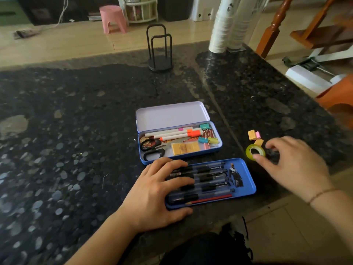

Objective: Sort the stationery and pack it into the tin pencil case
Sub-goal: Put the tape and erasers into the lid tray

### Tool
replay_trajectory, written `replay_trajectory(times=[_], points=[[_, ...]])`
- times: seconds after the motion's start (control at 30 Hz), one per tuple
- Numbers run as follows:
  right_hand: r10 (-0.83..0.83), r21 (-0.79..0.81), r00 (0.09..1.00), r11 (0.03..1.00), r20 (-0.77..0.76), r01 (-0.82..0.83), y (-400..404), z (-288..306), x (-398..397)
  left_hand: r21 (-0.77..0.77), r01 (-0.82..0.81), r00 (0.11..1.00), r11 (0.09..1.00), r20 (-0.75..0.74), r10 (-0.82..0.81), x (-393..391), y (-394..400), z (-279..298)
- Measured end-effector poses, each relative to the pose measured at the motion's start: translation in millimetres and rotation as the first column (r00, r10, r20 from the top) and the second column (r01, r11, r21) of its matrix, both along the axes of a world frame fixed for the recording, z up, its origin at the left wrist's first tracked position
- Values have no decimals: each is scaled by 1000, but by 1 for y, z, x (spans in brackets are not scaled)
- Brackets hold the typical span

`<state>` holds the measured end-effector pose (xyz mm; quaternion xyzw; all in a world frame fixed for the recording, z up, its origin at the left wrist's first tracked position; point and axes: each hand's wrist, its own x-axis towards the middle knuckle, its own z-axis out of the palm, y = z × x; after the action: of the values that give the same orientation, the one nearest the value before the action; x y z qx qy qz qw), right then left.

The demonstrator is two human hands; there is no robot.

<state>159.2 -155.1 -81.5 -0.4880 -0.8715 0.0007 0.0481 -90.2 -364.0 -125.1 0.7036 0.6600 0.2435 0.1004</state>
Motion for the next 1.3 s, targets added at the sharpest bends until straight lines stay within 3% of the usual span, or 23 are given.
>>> replay_trajectory(times=[0.07,0.2,0.37,0.53,0.67,1.1,1.3], points=[[-64,-20,995,998,74,65,6,-4,-2,8,45,997,999,-55,-44,1,-1,0],[-43,0,994,999,102,44,1,-14,-11,-11,138,981,990,-133,-138,4,-4,1],[5,45,998,999,60,-8,-3,-15,-9,-38,155,984,987,-78,-158,4,-5,-1],[354,85,921,935,-164,-344,-16,-6,6,-18,178,983,984,-48,-179,3,-5,-2],[481,89,869,876,-118,-473,-23,-15,6,43,130,991,991,-21,-129,4,-7,-4],[540,59,841,839,15,-540,-27,-17,3,119,86,996,989,-15,-85,6,-5,-3],[530,59,836,848,-143,-527,-41,-13,7,50,139,989,989,-46,-137,4,-6,0]])
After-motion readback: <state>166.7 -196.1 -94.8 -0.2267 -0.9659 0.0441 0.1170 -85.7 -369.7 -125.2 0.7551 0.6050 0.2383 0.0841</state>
